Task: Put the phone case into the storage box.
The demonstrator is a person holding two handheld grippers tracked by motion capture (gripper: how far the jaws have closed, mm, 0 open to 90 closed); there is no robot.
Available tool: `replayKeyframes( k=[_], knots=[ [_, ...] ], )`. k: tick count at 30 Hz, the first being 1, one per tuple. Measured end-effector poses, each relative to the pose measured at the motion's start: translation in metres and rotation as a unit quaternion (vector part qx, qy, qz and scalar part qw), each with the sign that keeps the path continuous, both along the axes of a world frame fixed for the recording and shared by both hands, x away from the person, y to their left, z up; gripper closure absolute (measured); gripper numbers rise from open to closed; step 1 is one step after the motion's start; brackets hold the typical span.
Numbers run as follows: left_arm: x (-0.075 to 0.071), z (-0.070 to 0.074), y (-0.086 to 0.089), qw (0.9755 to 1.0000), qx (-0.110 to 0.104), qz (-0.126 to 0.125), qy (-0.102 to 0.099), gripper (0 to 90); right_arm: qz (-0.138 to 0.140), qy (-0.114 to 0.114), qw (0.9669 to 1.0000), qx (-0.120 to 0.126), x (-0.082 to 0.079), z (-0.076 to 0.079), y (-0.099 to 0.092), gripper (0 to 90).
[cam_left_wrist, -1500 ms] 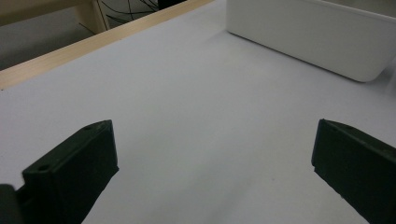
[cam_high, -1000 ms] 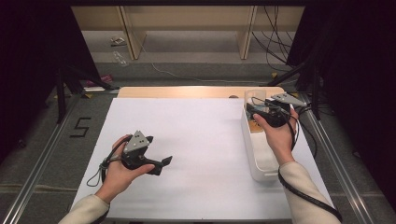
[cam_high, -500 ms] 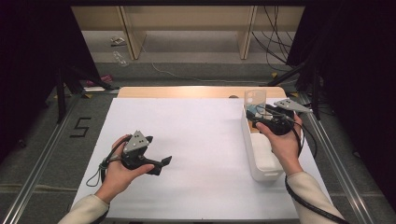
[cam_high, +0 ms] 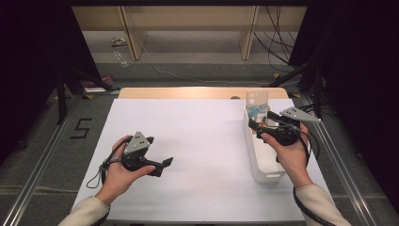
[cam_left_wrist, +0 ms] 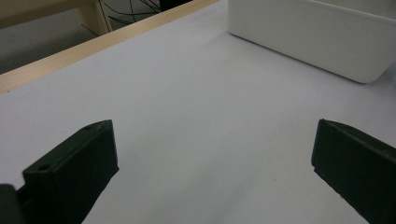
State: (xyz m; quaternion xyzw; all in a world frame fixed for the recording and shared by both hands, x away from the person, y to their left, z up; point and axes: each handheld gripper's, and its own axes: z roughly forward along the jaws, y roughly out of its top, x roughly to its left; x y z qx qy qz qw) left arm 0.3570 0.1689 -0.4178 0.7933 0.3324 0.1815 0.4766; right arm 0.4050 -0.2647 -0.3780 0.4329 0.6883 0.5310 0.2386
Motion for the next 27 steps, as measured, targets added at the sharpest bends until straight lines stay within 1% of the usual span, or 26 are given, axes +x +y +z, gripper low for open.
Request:
replayKeyframes(
  k=[3,11,13,19,25,27],
  knots=[
    [0.0,0.0,0.0,1.0,0.0,0.0,0.0,0.0,0.011,0.001,0.9999,0.004,-0.005,-0.001,0.001,15.7],
    [-0.001,0.0,0.0,1.0,0.002,-0.002,-0.001,0.0,0.032,-0.003,0.9995,0.003,-0.017,-0.004,0.002,15.7],
    [-0.002,0.0,0.002,1.0,0.003,-0.001,-0.001,0.0,0.043,-0.003,0.9991,0.003,-0.021,-0.005,0.002,15.6],
    [-0.004,-0.001,0.009,1.0,0.002,0.005,0.0,0.0,0.05,-0.005,0.9987,-0.002,-0.029,-0.007,0.001,15.6],
    [-0.005,-0.001,0.009,1.0,0.0,0.006,-0.001,0.0,0.055,-0.007,0.9985,-0.003,-0.036,-0.01,0.0,15.6],
    [-0.005,-0.002,0.009,1.0,0.001,0.006,-0.001,0.0,0.058,-0.007,0.9983,-0.004,-0.041,-0.013,0.0,15.6]
  ],
)
